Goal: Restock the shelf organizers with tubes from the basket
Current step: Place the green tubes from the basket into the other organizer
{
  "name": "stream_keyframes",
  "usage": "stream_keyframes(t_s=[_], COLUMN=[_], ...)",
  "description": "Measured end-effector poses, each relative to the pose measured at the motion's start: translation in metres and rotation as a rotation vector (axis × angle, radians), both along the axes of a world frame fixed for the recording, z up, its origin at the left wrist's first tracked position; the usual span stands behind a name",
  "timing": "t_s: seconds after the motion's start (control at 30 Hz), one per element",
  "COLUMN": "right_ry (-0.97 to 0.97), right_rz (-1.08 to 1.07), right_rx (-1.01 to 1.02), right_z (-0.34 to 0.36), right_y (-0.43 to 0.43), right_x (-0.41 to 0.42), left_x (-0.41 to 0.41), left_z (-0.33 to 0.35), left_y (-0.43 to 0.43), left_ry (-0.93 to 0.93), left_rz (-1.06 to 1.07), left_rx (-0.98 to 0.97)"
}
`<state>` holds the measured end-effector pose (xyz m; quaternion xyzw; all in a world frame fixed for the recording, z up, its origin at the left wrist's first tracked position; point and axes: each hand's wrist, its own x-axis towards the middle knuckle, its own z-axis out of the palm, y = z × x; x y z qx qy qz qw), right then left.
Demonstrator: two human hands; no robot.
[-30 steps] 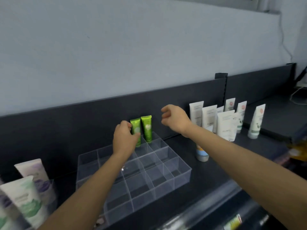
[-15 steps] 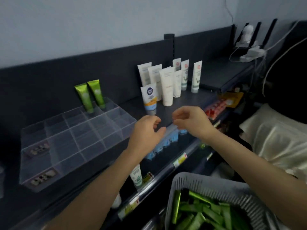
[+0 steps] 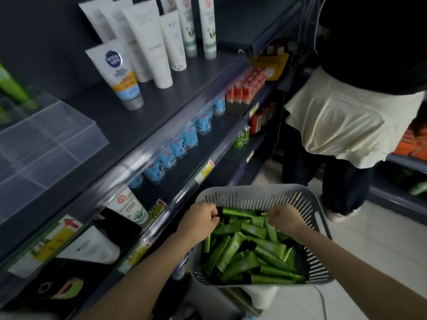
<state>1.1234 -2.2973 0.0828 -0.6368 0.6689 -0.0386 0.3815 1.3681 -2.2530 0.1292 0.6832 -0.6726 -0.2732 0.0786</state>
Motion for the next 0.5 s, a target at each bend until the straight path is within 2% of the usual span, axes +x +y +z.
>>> stream_keyframes(t_s=[0.1,0.3,0.4,0.5], right_ry=[0.079,0.366,0.379,0.337], right_rz=[-0.022,0.254,0.316,0.299], right_rx=[0.109,0.234,0.278,0.257], right_z=[-0.032,-0.068,-0.084,-0.095], right_y=[0.010,0.026,0.031,0.032], right_x=[-0.021,-0.030,-0.027,-0.023], left_x=[-0.009,-0.034,-0.047,-0.058], left_z=[-0.035,-0.091,-0.114,-0.132], left_y=[0.001,0.000,0.002,0.002], left_ry=[0.010,0.032,0.071,0.070], left_rz=[-0.025,-0.032,-0.016,0.005], left_rx=[0.125,0.291,0.358,0.289])
